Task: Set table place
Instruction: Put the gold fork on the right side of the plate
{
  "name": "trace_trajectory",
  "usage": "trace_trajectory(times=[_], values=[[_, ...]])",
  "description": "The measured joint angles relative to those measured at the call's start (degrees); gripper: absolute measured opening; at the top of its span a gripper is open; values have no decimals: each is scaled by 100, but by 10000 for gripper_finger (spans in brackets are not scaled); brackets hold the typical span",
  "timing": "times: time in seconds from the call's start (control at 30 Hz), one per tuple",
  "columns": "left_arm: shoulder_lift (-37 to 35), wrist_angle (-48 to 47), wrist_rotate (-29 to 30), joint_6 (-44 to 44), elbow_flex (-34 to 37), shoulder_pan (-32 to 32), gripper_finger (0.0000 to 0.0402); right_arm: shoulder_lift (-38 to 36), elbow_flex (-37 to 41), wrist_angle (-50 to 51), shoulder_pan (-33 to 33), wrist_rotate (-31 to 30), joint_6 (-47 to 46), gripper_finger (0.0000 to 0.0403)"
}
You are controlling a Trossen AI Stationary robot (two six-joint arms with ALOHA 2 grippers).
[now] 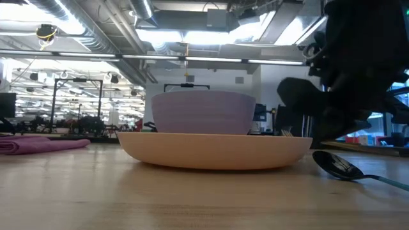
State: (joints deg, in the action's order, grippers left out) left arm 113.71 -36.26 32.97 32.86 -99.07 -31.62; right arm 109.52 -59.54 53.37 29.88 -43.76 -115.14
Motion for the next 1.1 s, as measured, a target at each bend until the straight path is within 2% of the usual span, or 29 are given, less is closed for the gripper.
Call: trace_trajectory(times=[0.23,0.4,0.6,1.1], values=[[-31,2,-9,131,-2,-7,55,266,-182,89,-164,-19,-113,22],[-31,7,-88,151,-2,-7,55,521,-180,146,-385,381,-189,23],[-31,6,-99,109,-2,-7,55,535,-180,150,-547,305,-456,28],[-31,-12,-114,137,-2,-7,55,531,-180,20,-612,494,-9,53]])
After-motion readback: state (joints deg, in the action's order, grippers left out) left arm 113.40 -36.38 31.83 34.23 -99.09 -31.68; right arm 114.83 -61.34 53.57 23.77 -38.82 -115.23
